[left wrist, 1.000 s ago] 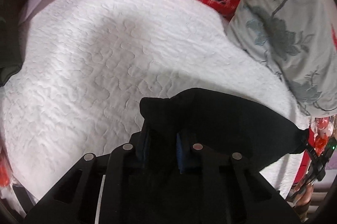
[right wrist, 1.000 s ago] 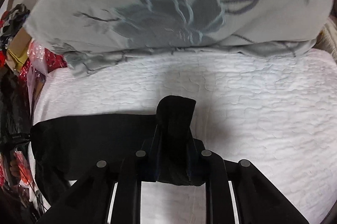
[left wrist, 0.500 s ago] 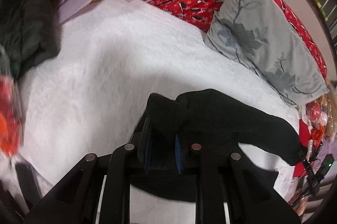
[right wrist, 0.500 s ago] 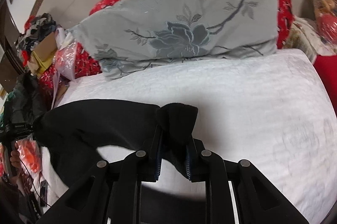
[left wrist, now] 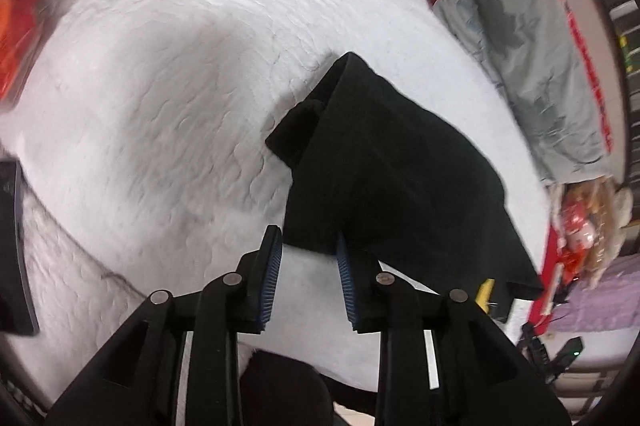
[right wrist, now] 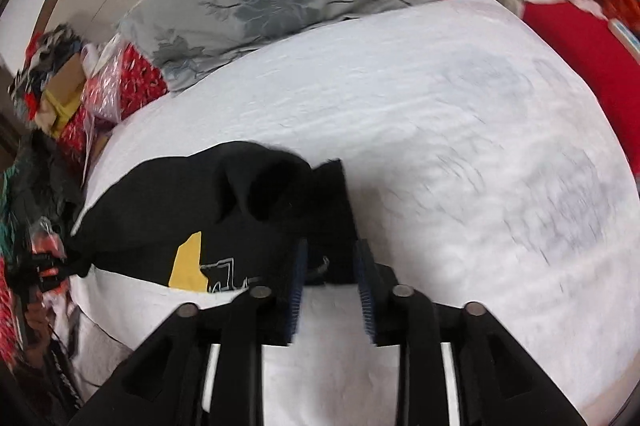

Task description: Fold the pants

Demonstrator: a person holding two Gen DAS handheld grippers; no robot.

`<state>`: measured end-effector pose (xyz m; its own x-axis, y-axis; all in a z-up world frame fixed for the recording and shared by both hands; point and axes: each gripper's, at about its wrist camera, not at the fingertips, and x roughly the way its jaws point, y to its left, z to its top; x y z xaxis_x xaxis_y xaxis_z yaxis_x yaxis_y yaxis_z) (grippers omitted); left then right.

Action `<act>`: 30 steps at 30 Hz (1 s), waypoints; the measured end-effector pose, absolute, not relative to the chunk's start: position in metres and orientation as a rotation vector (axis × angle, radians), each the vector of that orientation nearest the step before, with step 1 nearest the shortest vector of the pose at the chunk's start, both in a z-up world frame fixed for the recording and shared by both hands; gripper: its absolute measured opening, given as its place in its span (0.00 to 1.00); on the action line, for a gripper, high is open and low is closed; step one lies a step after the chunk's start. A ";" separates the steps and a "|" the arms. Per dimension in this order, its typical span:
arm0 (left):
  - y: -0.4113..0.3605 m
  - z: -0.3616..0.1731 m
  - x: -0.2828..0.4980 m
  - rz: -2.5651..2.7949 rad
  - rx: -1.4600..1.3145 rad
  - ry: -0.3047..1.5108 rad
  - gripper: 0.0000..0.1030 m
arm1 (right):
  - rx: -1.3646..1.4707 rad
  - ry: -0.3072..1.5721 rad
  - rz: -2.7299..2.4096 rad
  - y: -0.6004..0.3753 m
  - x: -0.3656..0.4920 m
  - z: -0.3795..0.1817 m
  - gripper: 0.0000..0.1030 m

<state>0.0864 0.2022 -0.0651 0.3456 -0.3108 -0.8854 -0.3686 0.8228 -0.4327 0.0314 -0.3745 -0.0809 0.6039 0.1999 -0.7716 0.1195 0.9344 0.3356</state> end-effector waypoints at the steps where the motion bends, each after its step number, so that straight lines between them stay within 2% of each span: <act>1: 0.203 -0.061 0.082 0.036 -0.666 1.234 0.25 | 0.411 0.919 0.042 -0.379 0.025 -0.077 0.40; 2: 0.205 -0.056 0.076 0.020 -0.705 1.217 0.26 | 0.436 0.913 0.046 -0.383 0.022 -0.075 0.42; 4: 0.204 -0.051 0.071 -0.006 -0.758 1.199 0.36 | 0.495 0.902 0.056 -0.386 0.017 -0.070 0.50; 6: 0.198 -0.045 0.071 -0.041 -0.794 1.182 0.52 | 0.561 0.898 0.079 -0.387 0.018 -0.066 0.53; 14: 0.182 -0.061 0.108 -0.029 -0.830 1.254 0.54 | 0.956 0.940 0.166 -0.374 0.055 -0.083 0.62; 26: 0.188 -0.083 0.143 0.065 -0.808 1.329 0.54 | 1.131 1.020 0.083 -0.351 0.112 -0.117 0.62; 28: 0.186 -0.086 0.149 0.086 -0.781 1.344 0.50 | 1.188 1.016 0.047 -0.357 0.117 -0.124 0.62; 30: 0.186 -0.086 0.159 0.118 -0.756 1.348 0.14 | 1.217 1.021 0.017 -0.360 0.124 -0.131 0.58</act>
